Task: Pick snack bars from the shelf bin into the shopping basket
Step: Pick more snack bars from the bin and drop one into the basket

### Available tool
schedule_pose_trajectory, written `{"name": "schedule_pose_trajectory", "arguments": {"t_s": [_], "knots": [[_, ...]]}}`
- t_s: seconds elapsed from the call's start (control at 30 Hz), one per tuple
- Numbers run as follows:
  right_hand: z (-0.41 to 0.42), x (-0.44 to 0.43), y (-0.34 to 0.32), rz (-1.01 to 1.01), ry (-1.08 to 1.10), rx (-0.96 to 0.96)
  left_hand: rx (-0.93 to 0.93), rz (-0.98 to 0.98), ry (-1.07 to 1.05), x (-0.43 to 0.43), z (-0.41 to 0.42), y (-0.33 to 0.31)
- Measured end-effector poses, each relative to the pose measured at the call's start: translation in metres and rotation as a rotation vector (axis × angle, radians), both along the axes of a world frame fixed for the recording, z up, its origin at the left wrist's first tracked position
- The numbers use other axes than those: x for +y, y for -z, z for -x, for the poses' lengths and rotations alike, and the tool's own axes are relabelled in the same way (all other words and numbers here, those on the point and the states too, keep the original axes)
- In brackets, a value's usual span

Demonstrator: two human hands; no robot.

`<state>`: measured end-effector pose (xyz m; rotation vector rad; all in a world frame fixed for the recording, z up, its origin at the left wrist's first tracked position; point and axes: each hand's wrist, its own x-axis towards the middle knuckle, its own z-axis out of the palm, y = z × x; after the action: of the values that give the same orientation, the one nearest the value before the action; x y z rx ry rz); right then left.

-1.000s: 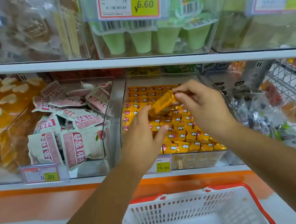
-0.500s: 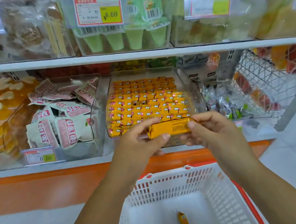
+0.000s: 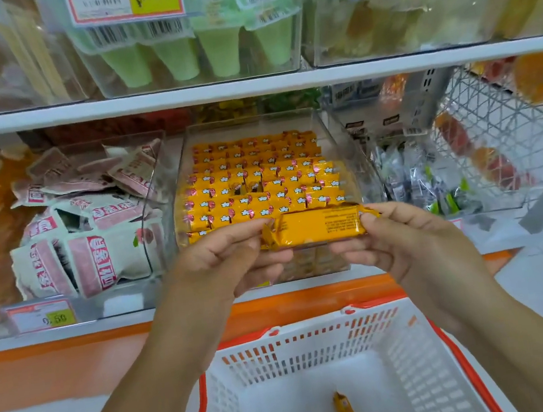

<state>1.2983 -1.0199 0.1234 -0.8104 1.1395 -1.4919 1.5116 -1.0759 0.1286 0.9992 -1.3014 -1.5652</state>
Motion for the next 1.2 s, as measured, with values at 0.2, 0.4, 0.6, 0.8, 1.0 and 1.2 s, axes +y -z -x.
{"name": "schedule_pose_trajectory", "arguments": {"t_s": [0.2, 0.4, 0.6, 0.8, 1.0, 1.2], "knots": [[0.0, 0.0, -0.003, 0.012, -0.063, -0.01, -0.053, 0.057, -0.011, -0.006, -0.001, -0.002], [-0.002, 0.001, 0.004, 0.05, 0.004, 0.219, 0.078, -0.013, -0.021, -0.006, -0.003, 0.003], [-0.009, 0.006, -0.004, 0.104, 0.102, 0.209, 0.218, -0.118, 0.034, 0.0, 0.003, 0.002], [-0.014, 0.009, -0.004, 0.15, 0.076, 0.257, 0.005, 0.031, -0.169, 0.005, 0.008, 0.001], [-0.01, 0.004, 0.005, 0.113, -0.014, 0.211, -0.042, 0.126, -0.236, 0.005, 0.007, -0.003], [-0.009, 0.002, 0.004, 0.117, -0.054, 0.127, -0.004, 0.05, -0.137, -0.002, 0.0, -0.002]]}}
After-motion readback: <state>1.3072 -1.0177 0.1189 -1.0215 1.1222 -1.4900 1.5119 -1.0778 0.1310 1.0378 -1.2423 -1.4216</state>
